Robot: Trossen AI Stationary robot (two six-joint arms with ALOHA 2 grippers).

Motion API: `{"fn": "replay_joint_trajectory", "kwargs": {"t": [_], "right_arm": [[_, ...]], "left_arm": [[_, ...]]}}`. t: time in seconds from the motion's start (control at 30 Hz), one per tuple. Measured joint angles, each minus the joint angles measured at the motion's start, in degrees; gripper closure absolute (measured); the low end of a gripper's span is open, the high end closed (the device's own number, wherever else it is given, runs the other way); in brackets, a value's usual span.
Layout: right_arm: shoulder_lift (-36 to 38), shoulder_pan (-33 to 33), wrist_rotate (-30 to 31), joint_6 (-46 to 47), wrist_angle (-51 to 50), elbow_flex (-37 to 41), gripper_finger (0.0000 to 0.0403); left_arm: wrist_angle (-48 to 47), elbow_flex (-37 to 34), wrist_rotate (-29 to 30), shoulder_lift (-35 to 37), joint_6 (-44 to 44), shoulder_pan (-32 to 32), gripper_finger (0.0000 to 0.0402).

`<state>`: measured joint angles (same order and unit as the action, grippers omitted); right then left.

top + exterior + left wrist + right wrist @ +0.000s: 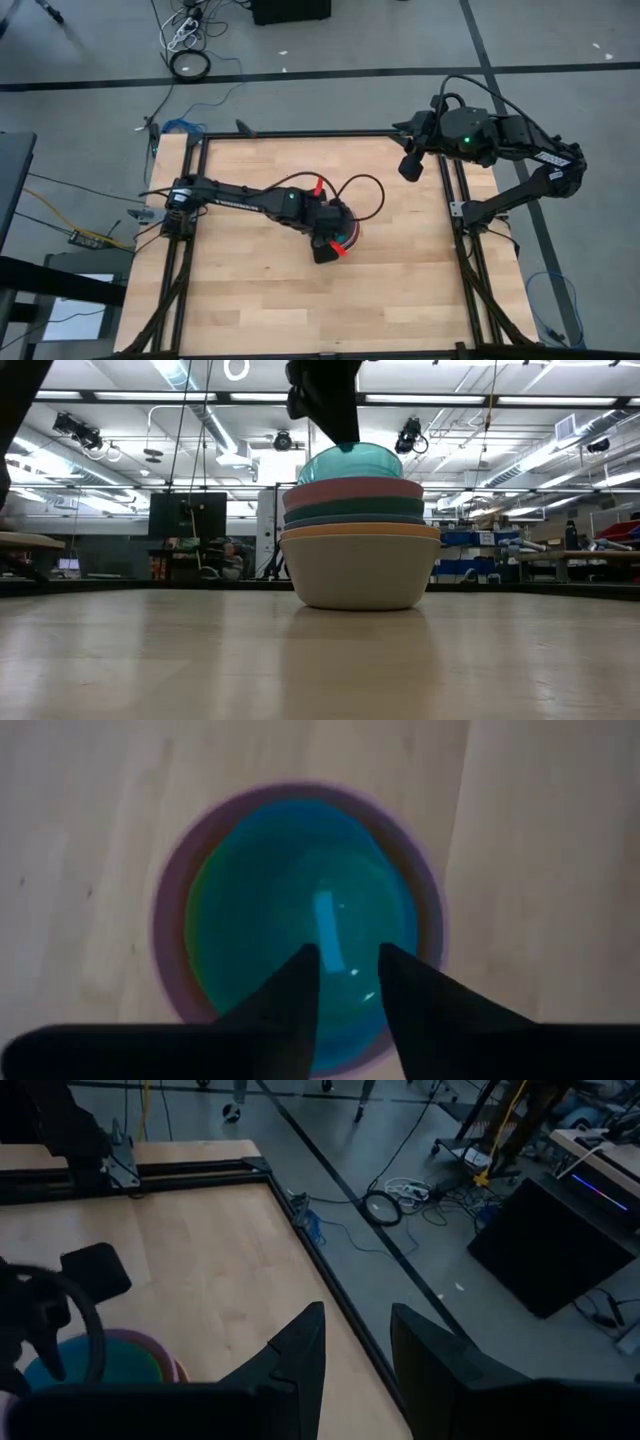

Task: Nest bowls inside each other
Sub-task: Stack the light blue bowl on top of the light green bowl, then return to Home Position

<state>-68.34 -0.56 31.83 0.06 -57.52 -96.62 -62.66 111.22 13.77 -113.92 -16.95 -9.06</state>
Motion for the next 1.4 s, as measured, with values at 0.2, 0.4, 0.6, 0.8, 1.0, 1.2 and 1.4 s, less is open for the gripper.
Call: {"fn": "replay_joint_trajectory", "kwargs": {"t": [0.2, 0.4, 0.6, 0.8, 1.0, 1.2, 1.4], "right_arm": [[0.00, 0.07, -0.10, 0.28, 0.02, 0.00, 0.0300], [0.00, 0.09, -0.38, 0.28, 0.31, 0.00, 0.0300], [0.00, 0.09, -0.39, 0.08, 0.74, 0.00, 0.0300], [0.00, 0.09, -0.73, 0.16, 0.14, 0.00, 0.0300], [0.17, 0.11, -3.59, 0.63, -2.58, 0.51, 0.0300], [6.53, 1.68, -10.60, -1.61, 6.42, 10.01, 0.0300], [20.68, 5.17, -11.06, -0.22, 17.19, 26.80, 0.0300]], "left_arm": [[0.28, -0.11, -2.33, -1.97, -0.04, 0.04, 0.0335], [-0.30, -0.34, -4.70, -3.15, -0.13, -0.10, 0.0367], [-1.48, 4.24, -2.42, -2.79, 0.57, -0.55, 0.0384], [-7.58, 4.98, 5.42, -2.64, 1.73, 0.09, 0.0386], [-14.61, 4.74, 22.83, 8.00, -3.29, -0.18, 0.0386], [-13.01, 0.97, 31.94, 25.40, -6.07, -4.48, 0.0386], [-9.44, -9.58, 37.20, 42.37, -9.24, -14.84, 0.0386]]}}
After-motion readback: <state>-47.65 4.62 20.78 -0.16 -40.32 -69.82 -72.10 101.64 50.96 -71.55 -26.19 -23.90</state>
